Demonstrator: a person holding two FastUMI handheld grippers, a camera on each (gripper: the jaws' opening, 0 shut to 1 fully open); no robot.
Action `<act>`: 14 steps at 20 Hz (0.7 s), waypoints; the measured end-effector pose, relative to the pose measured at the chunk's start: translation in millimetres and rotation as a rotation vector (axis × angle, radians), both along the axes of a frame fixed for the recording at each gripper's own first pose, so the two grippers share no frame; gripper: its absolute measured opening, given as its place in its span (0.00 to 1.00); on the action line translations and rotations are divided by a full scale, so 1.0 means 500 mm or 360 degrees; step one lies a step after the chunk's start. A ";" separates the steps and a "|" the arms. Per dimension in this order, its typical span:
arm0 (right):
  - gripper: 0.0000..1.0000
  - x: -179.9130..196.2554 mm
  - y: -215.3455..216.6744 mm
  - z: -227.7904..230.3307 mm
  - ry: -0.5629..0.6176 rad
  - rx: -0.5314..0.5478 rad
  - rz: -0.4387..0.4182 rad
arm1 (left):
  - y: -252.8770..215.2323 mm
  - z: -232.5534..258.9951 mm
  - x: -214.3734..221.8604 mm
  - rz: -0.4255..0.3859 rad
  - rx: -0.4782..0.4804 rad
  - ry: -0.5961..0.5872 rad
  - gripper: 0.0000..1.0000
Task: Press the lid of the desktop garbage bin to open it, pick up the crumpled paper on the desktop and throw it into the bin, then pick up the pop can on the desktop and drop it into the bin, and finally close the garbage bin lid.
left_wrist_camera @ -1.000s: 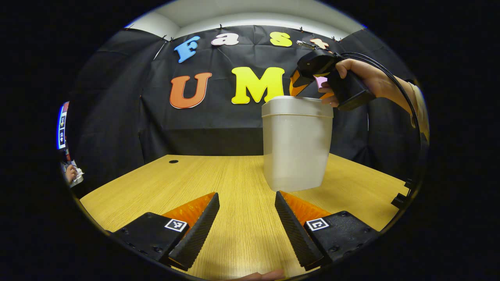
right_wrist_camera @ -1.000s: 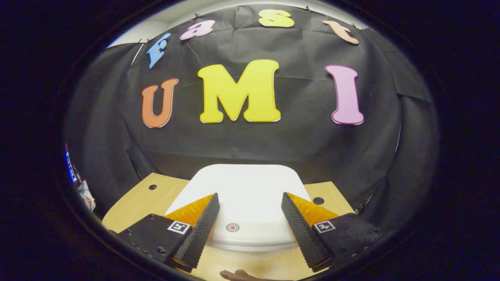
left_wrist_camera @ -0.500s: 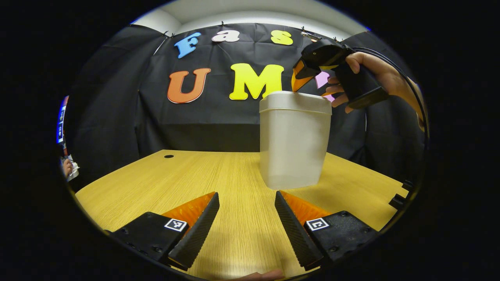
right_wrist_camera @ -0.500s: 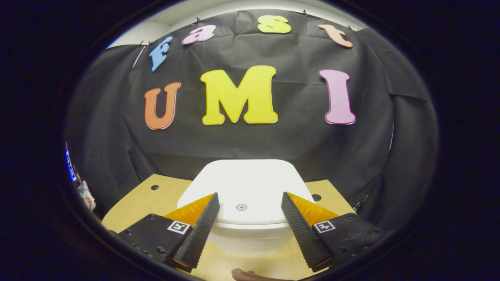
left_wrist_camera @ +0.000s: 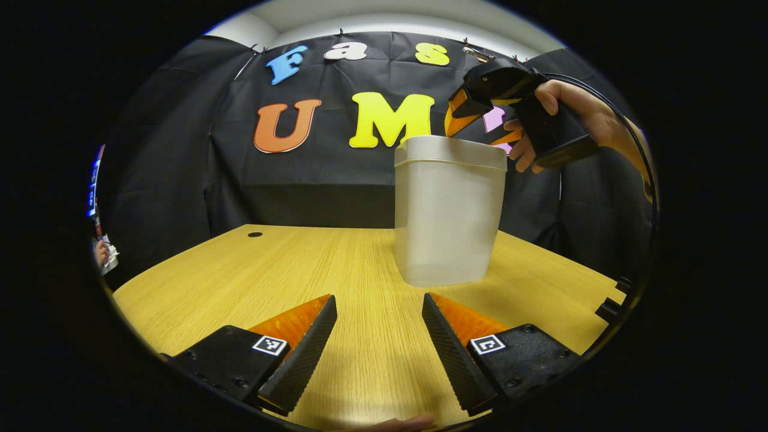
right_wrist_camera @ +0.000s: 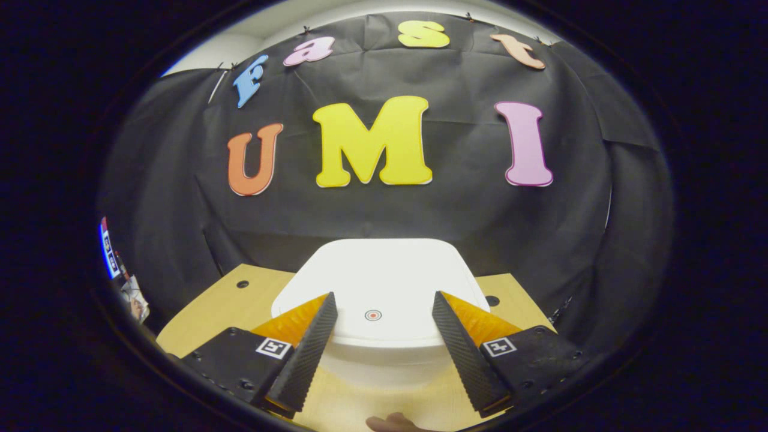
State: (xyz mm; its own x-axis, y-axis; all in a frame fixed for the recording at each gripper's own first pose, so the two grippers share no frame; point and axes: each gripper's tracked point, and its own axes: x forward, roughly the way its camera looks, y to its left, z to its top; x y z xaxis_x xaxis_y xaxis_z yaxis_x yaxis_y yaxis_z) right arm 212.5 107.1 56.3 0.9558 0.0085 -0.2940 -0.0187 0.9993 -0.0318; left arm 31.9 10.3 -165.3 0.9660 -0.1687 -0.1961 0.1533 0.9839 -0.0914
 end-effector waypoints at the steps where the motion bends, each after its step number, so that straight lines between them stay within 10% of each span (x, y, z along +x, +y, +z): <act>1: 1.00 0.000 0.001 0.009 -0.0029 -0.0008 0.0000 | 0.000 0.000 -0.002 0.0000 0.0006 -0.0003 0.95; 14: 0.96 -0.212 -0.021 -0.021 -0.0337 0.0057 0.0107 | -0.022 -0.042 0.007 0.0008 -0.0001 0.0043 0.95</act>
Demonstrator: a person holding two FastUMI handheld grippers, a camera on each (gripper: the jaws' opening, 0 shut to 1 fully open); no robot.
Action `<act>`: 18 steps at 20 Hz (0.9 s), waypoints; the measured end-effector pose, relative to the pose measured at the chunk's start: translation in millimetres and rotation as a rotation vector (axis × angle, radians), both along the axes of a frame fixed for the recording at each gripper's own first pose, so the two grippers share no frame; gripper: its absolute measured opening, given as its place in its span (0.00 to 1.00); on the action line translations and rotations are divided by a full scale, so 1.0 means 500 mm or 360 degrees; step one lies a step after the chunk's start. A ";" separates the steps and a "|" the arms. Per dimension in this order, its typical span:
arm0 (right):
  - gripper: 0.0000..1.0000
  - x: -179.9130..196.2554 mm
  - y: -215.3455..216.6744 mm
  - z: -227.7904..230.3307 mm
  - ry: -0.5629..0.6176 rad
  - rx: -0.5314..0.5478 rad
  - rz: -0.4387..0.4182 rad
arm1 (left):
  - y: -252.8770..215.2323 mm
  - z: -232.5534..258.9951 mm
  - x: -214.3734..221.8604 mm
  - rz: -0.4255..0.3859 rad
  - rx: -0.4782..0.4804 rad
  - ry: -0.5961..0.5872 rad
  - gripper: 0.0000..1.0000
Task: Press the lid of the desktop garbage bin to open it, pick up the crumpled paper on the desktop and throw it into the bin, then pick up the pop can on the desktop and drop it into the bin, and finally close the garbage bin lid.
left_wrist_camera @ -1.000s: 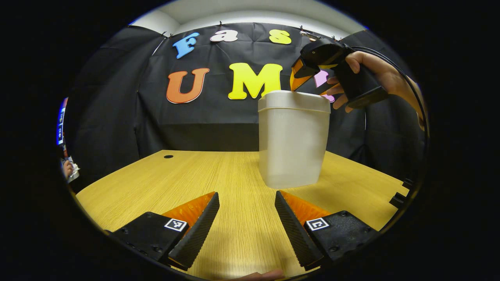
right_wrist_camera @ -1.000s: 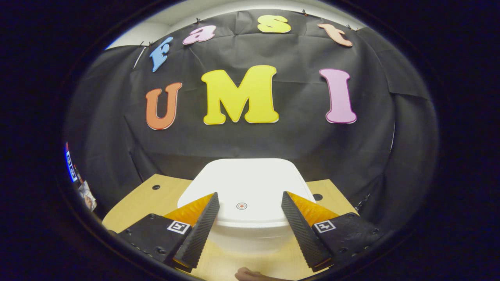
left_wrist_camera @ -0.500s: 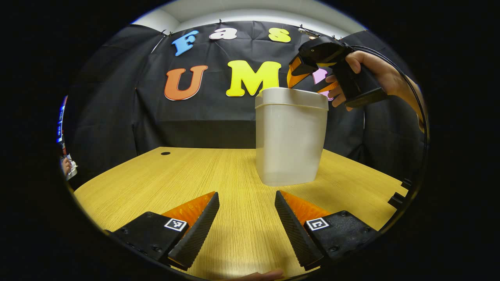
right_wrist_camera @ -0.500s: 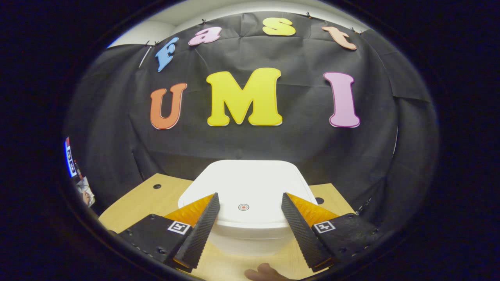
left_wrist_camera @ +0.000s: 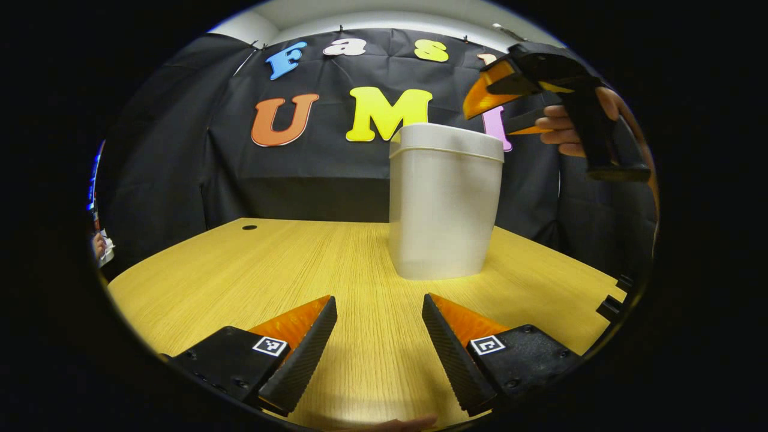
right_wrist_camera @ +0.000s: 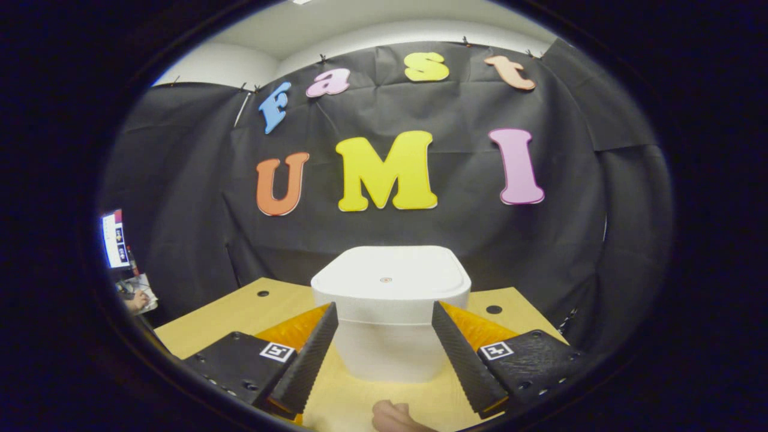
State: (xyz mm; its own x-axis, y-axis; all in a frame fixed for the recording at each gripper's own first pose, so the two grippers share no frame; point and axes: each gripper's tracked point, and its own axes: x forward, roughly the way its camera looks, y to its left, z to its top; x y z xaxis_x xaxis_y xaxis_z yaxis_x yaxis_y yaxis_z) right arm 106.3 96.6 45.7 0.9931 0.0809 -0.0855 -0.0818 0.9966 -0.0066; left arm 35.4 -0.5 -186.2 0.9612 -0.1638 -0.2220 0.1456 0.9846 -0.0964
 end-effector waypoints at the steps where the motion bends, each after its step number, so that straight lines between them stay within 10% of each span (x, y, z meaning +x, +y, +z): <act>1: 0.96 -0.024 -0.009 -0.015 -0.0028 -0.0006 -0.0011 | 0.004 0.004 -0.002 0.0018 0.0015 -0.0012 0.95; 18: 0.96 -0.214 -0.056 -0.125 -0.0237 -0.0193 -0.0020 | 0.053 0.097 -0.007 0.0247 0.0070 -0.0321 0.94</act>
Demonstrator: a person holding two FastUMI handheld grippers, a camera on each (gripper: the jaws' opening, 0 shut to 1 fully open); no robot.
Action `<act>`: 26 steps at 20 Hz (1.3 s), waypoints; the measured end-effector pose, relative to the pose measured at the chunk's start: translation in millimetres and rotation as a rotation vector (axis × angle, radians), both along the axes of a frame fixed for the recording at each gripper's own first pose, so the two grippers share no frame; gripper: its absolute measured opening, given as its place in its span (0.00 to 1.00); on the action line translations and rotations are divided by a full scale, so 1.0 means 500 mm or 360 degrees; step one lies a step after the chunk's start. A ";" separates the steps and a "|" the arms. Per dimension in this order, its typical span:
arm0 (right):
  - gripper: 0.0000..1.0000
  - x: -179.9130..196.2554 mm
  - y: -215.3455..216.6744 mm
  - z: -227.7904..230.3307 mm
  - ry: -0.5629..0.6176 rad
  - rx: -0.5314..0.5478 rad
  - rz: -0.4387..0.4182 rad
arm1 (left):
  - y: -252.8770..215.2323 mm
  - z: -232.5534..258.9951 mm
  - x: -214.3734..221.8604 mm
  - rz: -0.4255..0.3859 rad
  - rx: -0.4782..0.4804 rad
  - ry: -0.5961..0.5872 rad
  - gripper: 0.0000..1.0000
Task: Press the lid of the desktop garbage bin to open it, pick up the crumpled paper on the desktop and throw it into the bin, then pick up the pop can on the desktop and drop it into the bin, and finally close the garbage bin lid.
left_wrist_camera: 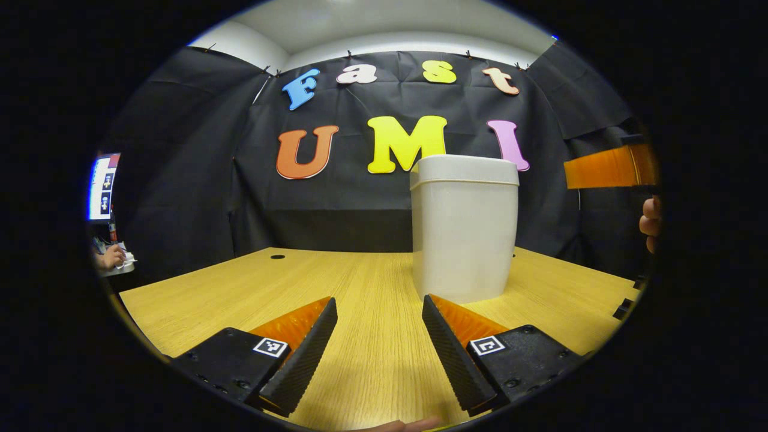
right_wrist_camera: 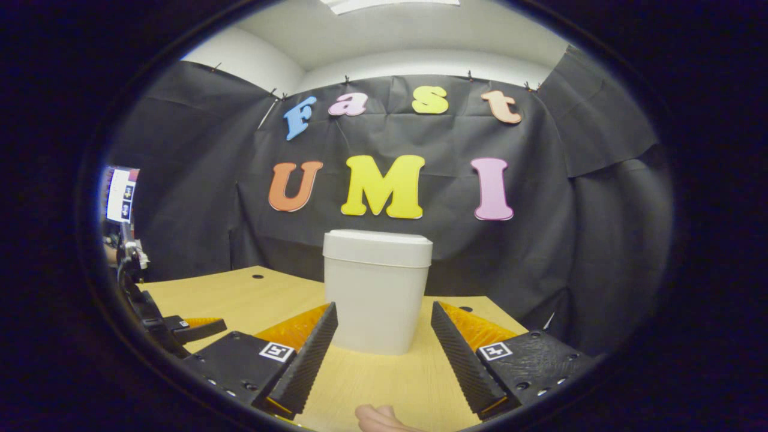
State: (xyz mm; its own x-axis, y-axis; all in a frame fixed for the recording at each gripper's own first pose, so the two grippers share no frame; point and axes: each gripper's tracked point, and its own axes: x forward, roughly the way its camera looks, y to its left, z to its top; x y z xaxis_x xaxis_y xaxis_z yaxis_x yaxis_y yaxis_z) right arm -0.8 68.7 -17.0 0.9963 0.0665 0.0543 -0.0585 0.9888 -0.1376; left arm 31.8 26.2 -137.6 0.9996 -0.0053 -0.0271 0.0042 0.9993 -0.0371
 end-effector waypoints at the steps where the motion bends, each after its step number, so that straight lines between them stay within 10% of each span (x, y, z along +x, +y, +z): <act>1: 0.95 -0.004 -0.006 0.001 -0.0003 -0.0005 -0.0016 | 0.003 0.021 -0.003 0.0000 0.0014 -0.0027 0.94; 26: 0.95 -0.026 -0.068 -0.005 0.0032 0.0070 -0.0141 | -0.043 0.174 -0.051 -0.0006 0.0030 -0.0098 0.94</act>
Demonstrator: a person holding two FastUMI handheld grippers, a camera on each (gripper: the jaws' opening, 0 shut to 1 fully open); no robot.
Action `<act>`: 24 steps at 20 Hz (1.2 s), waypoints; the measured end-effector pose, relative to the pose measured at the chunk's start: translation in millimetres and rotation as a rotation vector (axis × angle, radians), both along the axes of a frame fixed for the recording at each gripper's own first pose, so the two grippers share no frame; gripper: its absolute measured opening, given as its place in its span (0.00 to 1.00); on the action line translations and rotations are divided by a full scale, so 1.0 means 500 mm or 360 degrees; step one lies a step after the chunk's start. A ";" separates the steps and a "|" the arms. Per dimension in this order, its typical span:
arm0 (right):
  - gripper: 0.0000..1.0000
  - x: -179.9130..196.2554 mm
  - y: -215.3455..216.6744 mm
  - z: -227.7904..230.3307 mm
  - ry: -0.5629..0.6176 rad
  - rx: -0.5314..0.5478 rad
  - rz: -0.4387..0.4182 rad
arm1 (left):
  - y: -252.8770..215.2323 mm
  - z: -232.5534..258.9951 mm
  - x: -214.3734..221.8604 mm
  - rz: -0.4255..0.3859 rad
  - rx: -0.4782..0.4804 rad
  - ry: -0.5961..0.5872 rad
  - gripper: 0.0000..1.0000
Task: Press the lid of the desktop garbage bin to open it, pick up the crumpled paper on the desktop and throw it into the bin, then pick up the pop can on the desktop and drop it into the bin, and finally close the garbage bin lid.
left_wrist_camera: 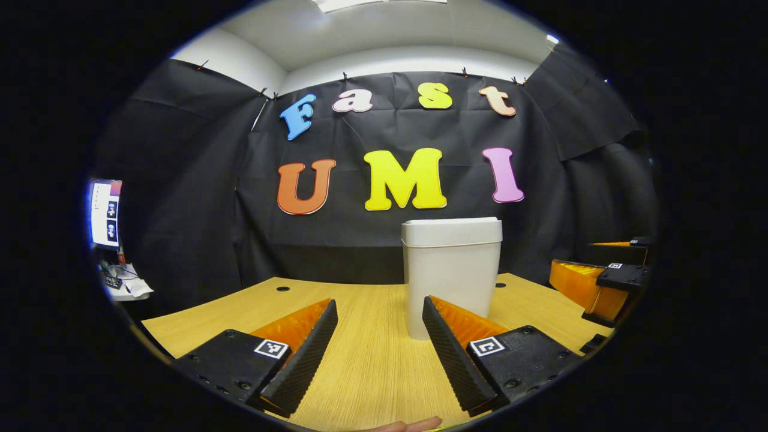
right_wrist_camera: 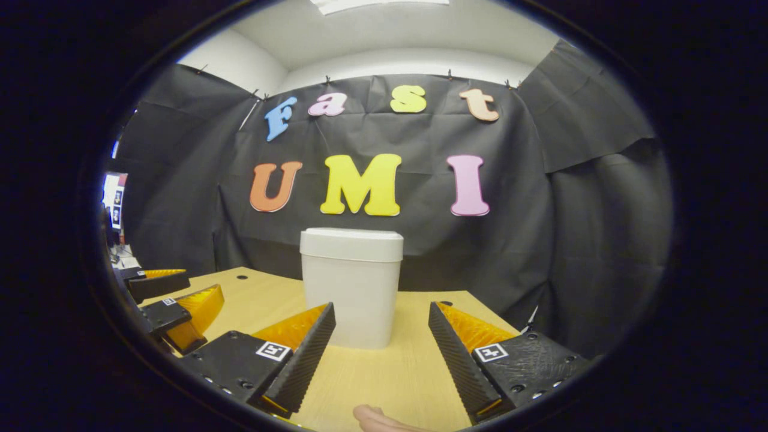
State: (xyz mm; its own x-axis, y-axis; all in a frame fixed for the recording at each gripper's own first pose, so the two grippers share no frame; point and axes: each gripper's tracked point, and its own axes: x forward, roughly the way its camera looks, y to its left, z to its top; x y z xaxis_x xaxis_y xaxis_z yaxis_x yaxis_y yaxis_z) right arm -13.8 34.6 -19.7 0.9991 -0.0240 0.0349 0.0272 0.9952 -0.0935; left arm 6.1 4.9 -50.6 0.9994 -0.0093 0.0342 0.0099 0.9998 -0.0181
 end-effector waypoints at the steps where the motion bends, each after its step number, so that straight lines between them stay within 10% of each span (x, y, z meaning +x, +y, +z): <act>1: 0.95 0.001 -0.006 0.001 -0.0002 -0.0001 -0.0010 | -0.003 0.003 0.001 -0.0004 0.0004 -0.0004 0.93; 24: 0.95 0.003 0.011 -0.032 0.0060 -0.0061 -0.0018 | 0.004 -0.030 -0.005 -0.0045 -0.0111 0.0030 0.94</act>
State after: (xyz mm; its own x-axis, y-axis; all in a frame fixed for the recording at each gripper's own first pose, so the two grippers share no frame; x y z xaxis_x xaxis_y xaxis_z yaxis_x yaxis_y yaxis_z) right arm -12.5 39.9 -35.6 0.9994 -0.0346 -0.0018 0.0340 0.9906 -0.1325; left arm 3.5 6.8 -65.6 0.9992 -0.0359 0.0166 0.0372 0.9954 -0.0882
